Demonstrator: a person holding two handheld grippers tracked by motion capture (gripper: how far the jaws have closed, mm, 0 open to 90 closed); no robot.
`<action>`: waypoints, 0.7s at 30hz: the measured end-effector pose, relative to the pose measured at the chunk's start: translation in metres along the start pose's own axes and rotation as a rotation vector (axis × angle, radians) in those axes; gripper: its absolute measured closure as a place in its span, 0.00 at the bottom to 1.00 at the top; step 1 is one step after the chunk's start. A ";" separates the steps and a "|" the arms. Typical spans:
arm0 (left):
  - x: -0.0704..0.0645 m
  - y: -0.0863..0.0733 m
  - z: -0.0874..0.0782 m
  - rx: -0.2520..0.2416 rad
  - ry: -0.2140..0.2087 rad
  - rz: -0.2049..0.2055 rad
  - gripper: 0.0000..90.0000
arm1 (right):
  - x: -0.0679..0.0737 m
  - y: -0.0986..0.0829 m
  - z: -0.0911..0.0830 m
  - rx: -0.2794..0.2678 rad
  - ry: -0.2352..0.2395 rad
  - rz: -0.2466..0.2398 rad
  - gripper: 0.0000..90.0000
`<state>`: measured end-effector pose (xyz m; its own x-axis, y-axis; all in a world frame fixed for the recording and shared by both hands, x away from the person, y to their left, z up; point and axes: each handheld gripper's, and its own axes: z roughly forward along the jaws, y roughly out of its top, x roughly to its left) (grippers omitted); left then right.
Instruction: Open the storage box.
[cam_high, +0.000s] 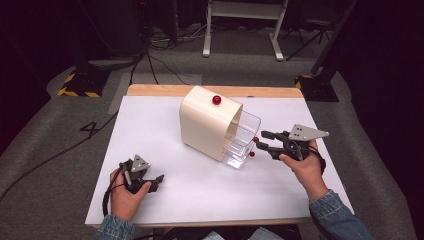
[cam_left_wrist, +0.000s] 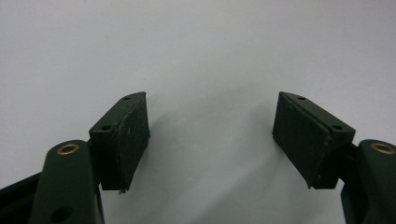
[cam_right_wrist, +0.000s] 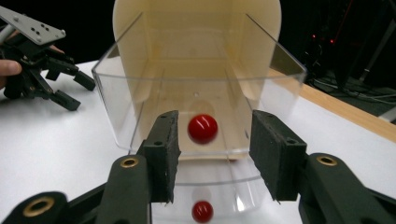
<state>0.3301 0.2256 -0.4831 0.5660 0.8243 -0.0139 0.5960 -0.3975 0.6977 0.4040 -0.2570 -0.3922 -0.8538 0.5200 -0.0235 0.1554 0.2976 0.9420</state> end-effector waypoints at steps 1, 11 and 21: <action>0.000 0.000 0.000 0.000 0.000 0.000 0.30 | 0.000 0.000 0.000 0.000 0.000 0.000 0.58; -0.004 -0.001 -0.002 -0.010 0.019 0.029 0.31 | -0.013 -0.010 -0.042 0.036 -0.065 0.048 0.50; -0.009 -0.012 -0.013 0.001 -0.006 -0.002 0.28 | -0.022 -0.043 -0.069 0.103 -0.087 0.100 0.48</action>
<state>0.3106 0.2275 -0.4821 0.5679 0.8228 -0.0197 0.5978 -0.3959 0.6971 0.3821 -0.3363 -0.4091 -0.7858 0.6175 0.0358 0.2917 0.3189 0.9018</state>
